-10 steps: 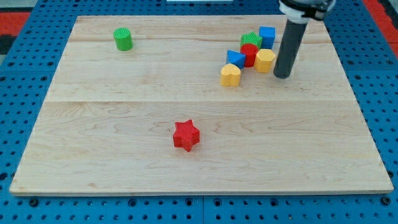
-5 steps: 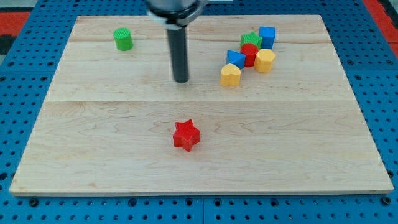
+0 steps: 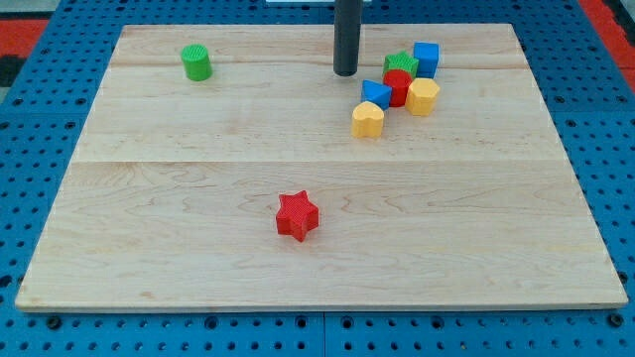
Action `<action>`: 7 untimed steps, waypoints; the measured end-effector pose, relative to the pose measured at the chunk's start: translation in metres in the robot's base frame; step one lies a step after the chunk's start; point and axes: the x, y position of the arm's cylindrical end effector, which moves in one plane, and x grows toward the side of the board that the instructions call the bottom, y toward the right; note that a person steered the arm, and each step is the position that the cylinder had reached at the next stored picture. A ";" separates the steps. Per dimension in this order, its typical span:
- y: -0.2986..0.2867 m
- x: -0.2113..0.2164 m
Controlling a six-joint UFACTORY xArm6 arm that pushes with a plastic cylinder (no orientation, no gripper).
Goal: Point your arm close to the blue cube
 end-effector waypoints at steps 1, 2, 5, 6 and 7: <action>0.000 -0.016; 0.011 -0.053; 0.227 -0.038; 0.217 0.016; 0.174 0.022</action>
